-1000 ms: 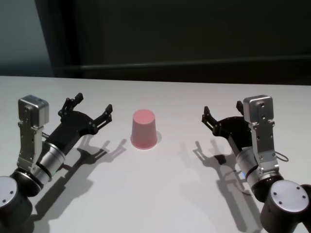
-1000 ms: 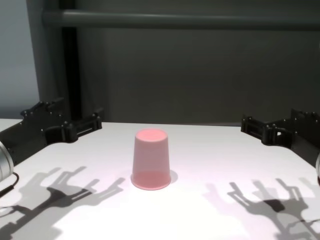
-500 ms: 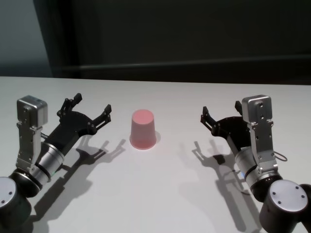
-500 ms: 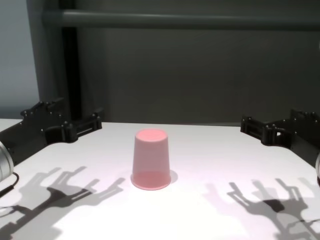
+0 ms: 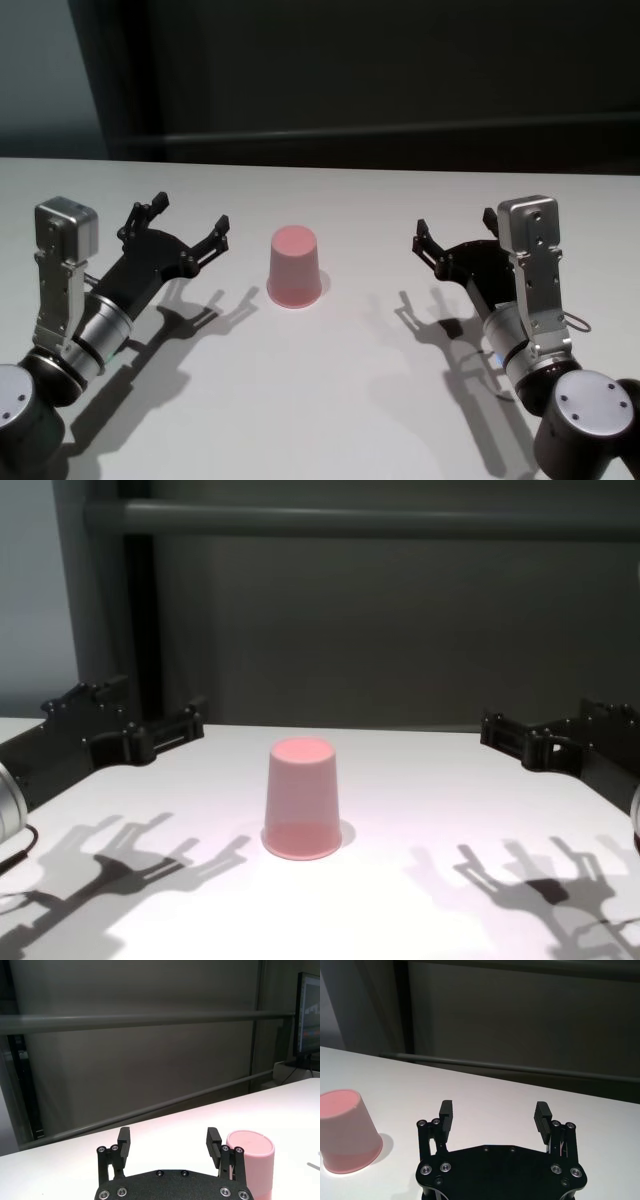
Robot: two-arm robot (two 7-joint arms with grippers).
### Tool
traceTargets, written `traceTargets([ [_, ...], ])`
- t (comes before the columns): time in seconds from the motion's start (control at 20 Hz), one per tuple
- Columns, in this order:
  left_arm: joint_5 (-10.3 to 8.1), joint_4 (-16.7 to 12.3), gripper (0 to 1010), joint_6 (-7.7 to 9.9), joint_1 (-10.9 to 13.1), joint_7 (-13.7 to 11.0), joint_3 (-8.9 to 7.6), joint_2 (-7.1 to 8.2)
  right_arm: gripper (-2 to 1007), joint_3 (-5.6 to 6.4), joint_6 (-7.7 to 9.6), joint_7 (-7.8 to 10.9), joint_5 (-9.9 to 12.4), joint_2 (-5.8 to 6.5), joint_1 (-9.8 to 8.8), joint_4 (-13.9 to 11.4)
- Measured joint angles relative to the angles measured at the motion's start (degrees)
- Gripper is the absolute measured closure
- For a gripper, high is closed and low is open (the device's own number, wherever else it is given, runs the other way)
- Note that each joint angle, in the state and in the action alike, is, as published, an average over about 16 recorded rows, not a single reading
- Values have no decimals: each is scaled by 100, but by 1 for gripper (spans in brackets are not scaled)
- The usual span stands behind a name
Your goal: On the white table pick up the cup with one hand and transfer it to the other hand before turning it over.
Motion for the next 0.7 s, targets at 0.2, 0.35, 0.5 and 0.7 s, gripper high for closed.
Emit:
traceTargets([
  [0.2,0,0,9,0,0,0,0,0,5,-1,0,1,2,1,1,0],
  [0.35,0,0,9,0,0,0,0,0,5,-2,0,2,4,2,2,0],
  [0.5,0,0,9,0,0,0,0,0,5,-2,0,2,5,3,2,0],
  [0.7,0,0,9,0,0,0,0,0,5,-3,0,2,7,4,3,0],
])
